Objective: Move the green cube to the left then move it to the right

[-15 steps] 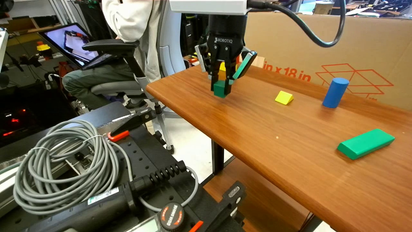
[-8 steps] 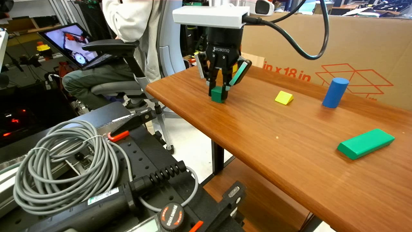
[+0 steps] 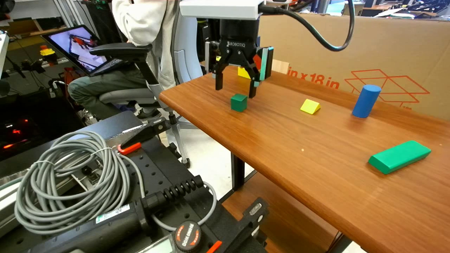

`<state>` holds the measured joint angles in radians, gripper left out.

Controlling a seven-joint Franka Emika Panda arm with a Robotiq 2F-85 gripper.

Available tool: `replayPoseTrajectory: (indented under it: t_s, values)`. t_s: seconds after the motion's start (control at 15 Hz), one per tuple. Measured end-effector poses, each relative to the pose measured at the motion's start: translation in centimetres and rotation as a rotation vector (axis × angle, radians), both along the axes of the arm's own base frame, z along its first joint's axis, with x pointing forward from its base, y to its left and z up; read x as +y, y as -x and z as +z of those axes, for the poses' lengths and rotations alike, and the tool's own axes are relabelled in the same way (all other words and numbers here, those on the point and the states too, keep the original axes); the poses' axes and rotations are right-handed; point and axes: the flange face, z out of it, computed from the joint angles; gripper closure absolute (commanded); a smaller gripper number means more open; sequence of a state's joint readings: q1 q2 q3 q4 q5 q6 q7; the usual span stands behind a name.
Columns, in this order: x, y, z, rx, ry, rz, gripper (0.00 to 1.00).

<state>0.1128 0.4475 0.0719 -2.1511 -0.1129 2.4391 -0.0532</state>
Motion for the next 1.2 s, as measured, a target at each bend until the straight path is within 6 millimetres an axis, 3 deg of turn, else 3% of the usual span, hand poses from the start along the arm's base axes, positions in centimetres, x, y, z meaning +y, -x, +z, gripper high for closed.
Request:
replayPoseTrajectory:
  t_s: [0.27, 0.53, 0.87, 1.2]
  values:
    - [-0.3, 1.5, 3.7, -0.041, -0.003, 0.01, 0.0]
    - [-0.7, 1.8, 5.2, -0.065, -0.003, 0.003, 0.0]
    - [-1.1, 1.8, 4.4, -0.072, 0.001, -0.009, 0.0]
    - [-1.5, 2.0, 1.2, -0.045, 0.033, -0.021, 0.0]
